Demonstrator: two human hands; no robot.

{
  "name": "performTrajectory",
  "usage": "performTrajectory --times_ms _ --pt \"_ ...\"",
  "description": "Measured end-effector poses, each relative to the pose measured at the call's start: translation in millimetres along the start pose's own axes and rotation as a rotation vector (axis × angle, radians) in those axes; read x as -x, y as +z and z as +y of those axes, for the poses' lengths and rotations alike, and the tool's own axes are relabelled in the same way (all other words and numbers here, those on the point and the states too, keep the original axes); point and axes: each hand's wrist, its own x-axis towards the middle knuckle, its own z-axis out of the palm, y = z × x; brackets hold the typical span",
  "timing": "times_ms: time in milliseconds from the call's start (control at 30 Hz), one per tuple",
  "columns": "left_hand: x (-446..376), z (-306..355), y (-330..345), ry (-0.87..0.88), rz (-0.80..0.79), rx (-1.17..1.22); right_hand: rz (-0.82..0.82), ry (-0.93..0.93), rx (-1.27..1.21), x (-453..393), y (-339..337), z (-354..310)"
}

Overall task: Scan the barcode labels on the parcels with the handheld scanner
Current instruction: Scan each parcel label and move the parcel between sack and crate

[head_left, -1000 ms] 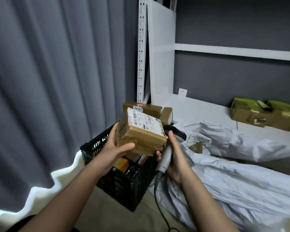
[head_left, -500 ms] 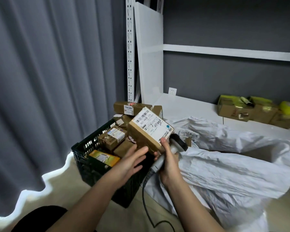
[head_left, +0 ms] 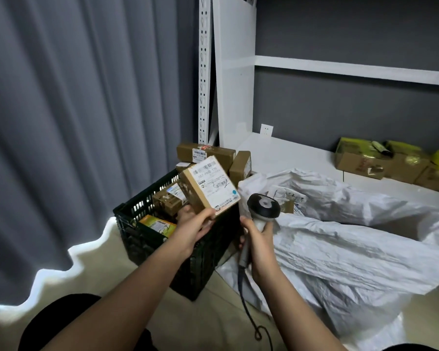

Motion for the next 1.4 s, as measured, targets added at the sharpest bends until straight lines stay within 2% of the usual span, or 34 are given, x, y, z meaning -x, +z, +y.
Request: performTrajectory --times_ms 233,467,1133,1400 --pt "-54.5 -15.1 -70.7 -0.060 0.121 -0.401 -0.370 0.007 0.067 15.8 -6.1 -31.5" --pt "-50.1 -3.8 -71.1 -0.037 0.156 -0.458 -0.518 0.034 0.077 23.1 3.3 -56.4" --pt "-59.1 -5.3 -70.1 -0.029 0.166 -0.383 -0.513 0.018 0.118 27.0 -3.6 -57.4" --pt "-57.3 4.1 -55.3 -0.015 0.132 -0.415 -0.400 0.015 0.103 19.2 -8.3 -53.0"
